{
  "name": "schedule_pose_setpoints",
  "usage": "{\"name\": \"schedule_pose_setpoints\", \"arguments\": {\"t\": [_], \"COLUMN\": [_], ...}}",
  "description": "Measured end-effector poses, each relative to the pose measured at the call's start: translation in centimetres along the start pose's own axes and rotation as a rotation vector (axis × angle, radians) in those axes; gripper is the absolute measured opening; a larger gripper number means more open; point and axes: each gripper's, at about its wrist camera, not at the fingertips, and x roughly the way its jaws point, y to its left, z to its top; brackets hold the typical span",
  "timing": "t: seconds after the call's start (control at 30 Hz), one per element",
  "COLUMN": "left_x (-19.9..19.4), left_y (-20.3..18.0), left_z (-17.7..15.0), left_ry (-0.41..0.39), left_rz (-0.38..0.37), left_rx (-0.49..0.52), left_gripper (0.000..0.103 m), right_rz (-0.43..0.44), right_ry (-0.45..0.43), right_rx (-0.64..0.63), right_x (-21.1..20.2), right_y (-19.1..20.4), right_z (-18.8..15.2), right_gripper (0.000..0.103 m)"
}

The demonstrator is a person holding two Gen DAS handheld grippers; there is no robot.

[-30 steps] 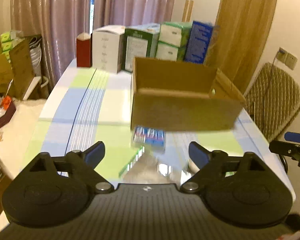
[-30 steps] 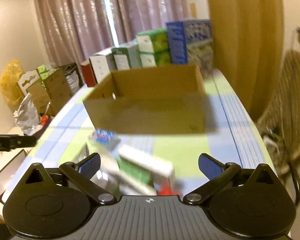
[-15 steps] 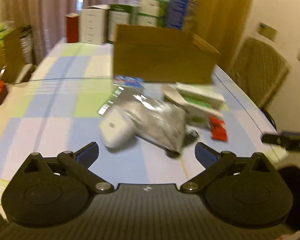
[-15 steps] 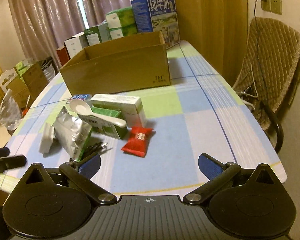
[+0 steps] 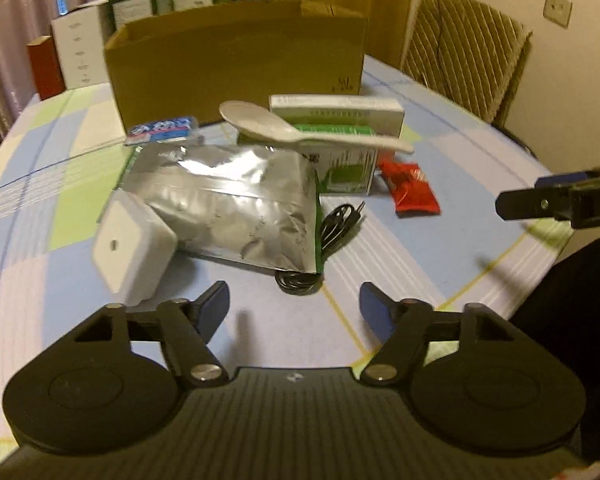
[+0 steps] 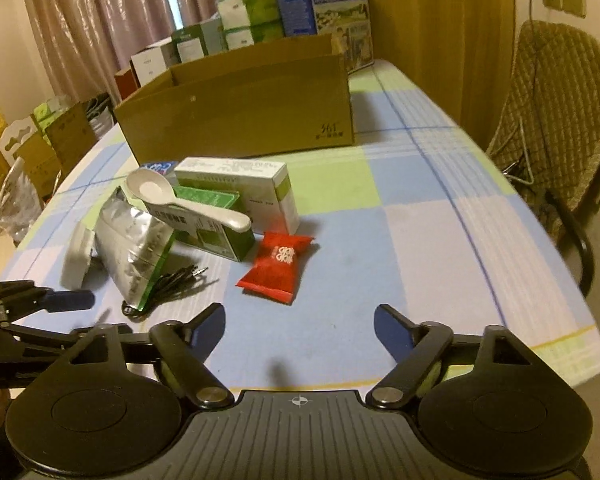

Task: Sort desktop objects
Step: 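Withdraw both tools from the cardboard box back over the table items, then grasp the black cable with the left tool while the right tool grasps the red candy packet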

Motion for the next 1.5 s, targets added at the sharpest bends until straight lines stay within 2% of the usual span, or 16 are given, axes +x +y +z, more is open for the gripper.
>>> {"name": "schedule_pose_setpoints", "arguments": {"t": [0.23,0.4,0.47,0.53,0.67,0.77,0.97,1.1,1.17,1.27,1.3,1.5], "left_x": [2.7,3.2,3.2,3.3,3.4,3.3,2.9,2.7,2.7,2.7,2.7,2.7], "left_y": [0.2,-0.5,-1.1,-1.7,-3.0,-3.6,-3.6,-3.9,-4.0,-4.1,-4.1,-4.2], "left_z": [0.1,0.3,0.4,0.4,0.6,0.6,0.1,-0.2,-0.3,-0.3,-0.3,-0.3], "left_ry": [0.018,-0.004,-0.012,-0.019,-0.027,-0.029,-0.022,-0.030,-0.034,-0.037,-0.038,-0.040], "left_rz": [-0.025,-0.020,-0.021,-0.011,-0.016,0.003,0.015,0.009,0.000,0.003,0.002,-0.003], "left_rx": [0.012,0.030,0.036,0.037,0.055,0.067,-0.012,-0.037,-0.045,-0.046,-0.046,-0.027], "left_gripper": [0.058,0.052,0.043,0.040,0.022,0.021,0.020,0.020,0.020,0.020,0.020,0.024], "right_rz": [-0.011,-0.025,-0.027,-0.028,-0.026,-0.015,0.020,0.005,-0.015,-0.031,-0.032,-0.062], "right_ry": [0.008,0.002,0.000,0.001,0.001,0.002,0.004,0.001,0.003,0.007,0.012,0.040], "right_rx": [-0.010,-0.006,-0.001,-0.002,-0.005,-0.006,-0.008,-0.039,-0.064,-0.125,-0.139,-0.147], "right_x": [2.9,4.0,4.2,4.3,4.6,4.9,6.0,7.0,7.6,8.0,7.9,6.0], "right_y": [-0.3,-0.9,-1.2,-1.3,-1.4,-1.2,0.1,1.2,1.4,1.7,1.7,0.2], "right_z": [0.6,1.1,1.2,1.1,1.2,1.3,1.5,1.9,2.0,2.0,2.0,1.2], "right_gripper": [0.077,0.077,0.077,0.076,0.075,0.072,0.069,0.066,0.060,0.045,0.036,0.032]}}
